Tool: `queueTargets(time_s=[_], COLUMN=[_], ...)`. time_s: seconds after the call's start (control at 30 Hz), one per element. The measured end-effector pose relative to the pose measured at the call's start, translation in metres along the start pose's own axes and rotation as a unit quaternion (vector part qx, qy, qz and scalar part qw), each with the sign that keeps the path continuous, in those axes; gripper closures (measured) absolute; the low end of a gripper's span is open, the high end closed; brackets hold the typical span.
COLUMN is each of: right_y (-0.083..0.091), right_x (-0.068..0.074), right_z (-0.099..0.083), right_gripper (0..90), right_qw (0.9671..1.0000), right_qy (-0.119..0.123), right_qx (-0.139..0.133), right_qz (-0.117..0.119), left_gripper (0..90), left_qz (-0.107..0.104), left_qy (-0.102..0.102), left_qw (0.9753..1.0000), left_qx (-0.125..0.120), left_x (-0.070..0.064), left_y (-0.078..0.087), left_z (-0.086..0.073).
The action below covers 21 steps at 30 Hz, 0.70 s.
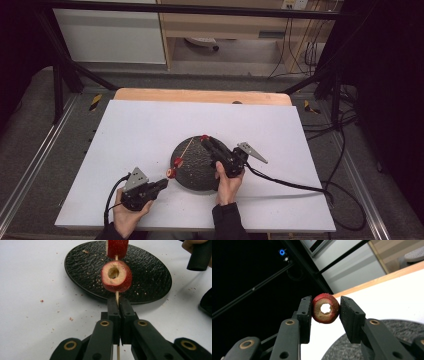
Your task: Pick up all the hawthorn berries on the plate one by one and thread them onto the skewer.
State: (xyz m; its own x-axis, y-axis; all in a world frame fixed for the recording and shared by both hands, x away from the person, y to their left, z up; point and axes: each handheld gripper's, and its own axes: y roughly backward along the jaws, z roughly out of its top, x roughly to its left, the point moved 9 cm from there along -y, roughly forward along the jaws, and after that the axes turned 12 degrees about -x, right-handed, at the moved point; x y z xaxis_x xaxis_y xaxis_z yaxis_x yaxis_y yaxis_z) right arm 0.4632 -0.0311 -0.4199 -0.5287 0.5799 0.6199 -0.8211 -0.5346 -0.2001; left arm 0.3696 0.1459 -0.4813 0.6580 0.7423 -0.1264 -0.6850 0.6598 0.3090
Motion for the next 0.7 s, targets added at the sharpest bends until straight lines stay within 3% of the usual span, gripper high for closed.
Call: queueTargets(time_s=[0.17, 0.7], right_y=[-0.004, -0.012], right_x=[0.000, 0.001], right_z=[0.012, 0.035], right_gripper=[63.2, 63.2], right_qw=[0.9998, 0.9986], right_qy=[-0.008, -0.042], right_qx=[-0.018, -0.031], right_qz=[0.000, 0.009], left_gripper=[88.5, 88.5], left_qz=[0.000, -0.019], left_qy=[-0.001, -0.015], left_qw=[1.0000, 0.9996], left_qx=[-0.005, -0.016], left_x=[-0.003, -0.025], left_y=[-0.003, -0.017], left_z=[0.005, 0.017])
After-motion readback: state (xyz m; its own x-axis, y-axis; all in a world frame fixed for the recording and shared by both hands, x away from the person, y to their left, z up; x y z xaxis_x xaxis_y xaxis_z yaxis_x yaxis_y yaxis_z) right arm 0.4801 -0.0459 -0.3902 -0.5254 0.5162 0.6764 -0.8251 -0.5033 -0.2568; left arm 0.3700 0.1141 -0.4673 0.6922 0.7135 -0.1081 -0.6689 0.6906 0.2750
